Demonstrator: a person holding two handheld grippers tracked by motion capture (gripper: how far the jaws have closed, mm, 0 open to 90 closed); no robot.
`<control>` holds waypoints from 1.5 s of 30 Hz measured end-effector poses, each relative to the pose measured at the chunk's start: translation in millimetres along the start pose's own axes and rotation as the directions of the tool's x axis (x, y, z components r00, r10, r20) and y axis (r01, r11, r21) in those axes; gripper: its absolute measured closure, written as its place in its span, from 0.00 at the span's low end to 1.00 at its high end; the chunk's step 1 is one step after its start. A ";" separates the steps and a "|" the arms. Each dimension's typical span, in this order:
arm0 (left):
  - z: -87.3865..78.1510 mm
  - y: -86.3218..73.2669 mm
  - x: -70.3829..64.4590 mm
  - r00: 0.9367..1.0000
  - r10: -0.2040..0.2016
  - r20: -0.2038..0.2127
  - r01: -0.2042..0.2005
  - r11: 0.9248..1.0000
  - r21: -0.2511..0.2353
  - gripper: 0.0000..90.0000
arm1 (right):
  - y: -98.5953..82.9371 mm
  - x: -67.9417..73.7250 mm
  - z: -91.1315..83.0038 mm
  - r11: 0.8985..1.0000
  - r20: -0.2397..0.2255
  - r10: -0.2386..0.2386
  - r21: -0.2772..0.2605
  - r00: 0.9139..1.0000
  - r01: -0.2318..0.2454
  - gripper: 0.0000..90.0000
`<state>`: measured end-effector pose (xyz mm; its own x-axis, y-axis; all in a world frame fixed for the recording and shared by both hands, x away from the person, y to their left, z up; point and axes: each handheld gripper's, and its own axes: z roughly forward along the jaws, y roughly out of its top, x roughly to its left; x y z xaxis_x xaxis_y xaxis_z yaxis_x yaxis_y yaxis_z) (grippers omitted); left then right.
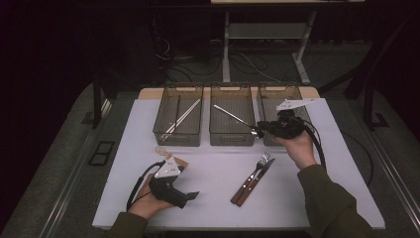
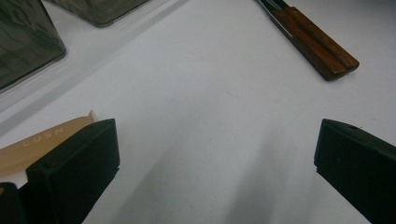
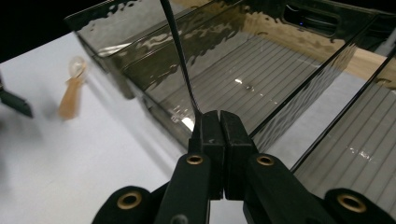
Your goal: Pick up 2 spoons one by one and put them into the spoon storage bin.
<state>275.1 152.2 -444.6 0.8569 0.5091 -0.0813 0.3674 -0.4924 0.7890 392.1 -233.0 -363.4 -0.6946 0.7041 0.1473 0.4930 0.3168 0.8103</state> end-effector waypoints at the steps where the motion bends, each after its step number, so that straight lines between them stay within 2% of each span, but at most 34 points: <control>1: 0.1 0.0 0.0 1.000 -0.001 0.000 0.001 1.000 -0.001 0.00 | 1.7 -1.4 2.5 1.000 0.011 0.006 0.001 1.000 -0.006 0.99; 3: 0.3 0.0 0.1 1.000 0.000 0.002 0.000 1.000 0.000 0.00 | 4.2 -4.6 7.9 1.000 0.036 0.013 0.007 0.999 -0.013 0.99; 7: 0.5 0.1 -0.1 1.000 0.002 0.004 -0.002 1.000 0.002 0.00 | 6.7 -10.8 20.4 0.999 0.052 0.045 0.001 0.998 -0.045 0.99; 13: 1.1 0.2 -0.7 1.000 0.004 0.010 -0.004 1.000 0.003 0.00 | 10.0 -13.0 35.0 0.998 0.079 0.056 0.014 0.995 -0.057 0.98; 18: 0.9 0.2 -0.6 1.000 0.006 0.012 -0.006 1.000 0.000 0.00 | 8.7 -11.8 40.3 0.999 0.076 0.050 0.009 0.996 -0.051 0.89; 22: 1.0 0.3 -0.8 1.000 0.008 0.012 -0.008 1.000 0.001 0.00 | 8.3 -10.6 35.9 0.999 0.073 0.049 -0.004 0.996 -0.049 0.83; 30: 1.5 0.1 -0.6 1.000 0.007 0.011 -0.007 1.000 0.007 0.00 | -2.6 -7.8 19.3 0.997 0.023 0.072 -0.024 0.997 -0.071 0.60; 32: 1.2 0.2 -1.0 1.000 0.006 0.010 -0.006 1.000 0.005 0.00 | -7.0 -5.5 15.8 0.998 0.021 0.059 -0.017 0.998 -0.059 0.51; 37: 1.2 -0.3 -0.3 1.000 0.000 0.009 -0.001 1.000 0.006 0.00 | -22.8 -0.8 5.3 0.999 0.000 0.038 0.010 0.999 -0.038 0.42; 42: 2.0 -0.2 0.1 1.000 0.001 0.012 -0.001 1.000 0.005 0.00 | -42.9 5.6 -5.3 1.000 -0.019 0.015 -0.007 1.000 -0.016 0.30; 45: 1.9 0.1 0.0 1.000 0.001 0.013 -0.001 1.000 0.003 0.00 | -53.7 11.0 -10.4 1.000 0.000 -0.010 -0.013 1.000 0.010 0.20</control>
<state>275.9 150.8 -445.6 0.8618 0.4994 -0.0889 0.3681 -0.4951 0.7870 352.6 -248.9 -399.3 -0.6995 0.7010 0.1390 0.4791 0.3156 0.8191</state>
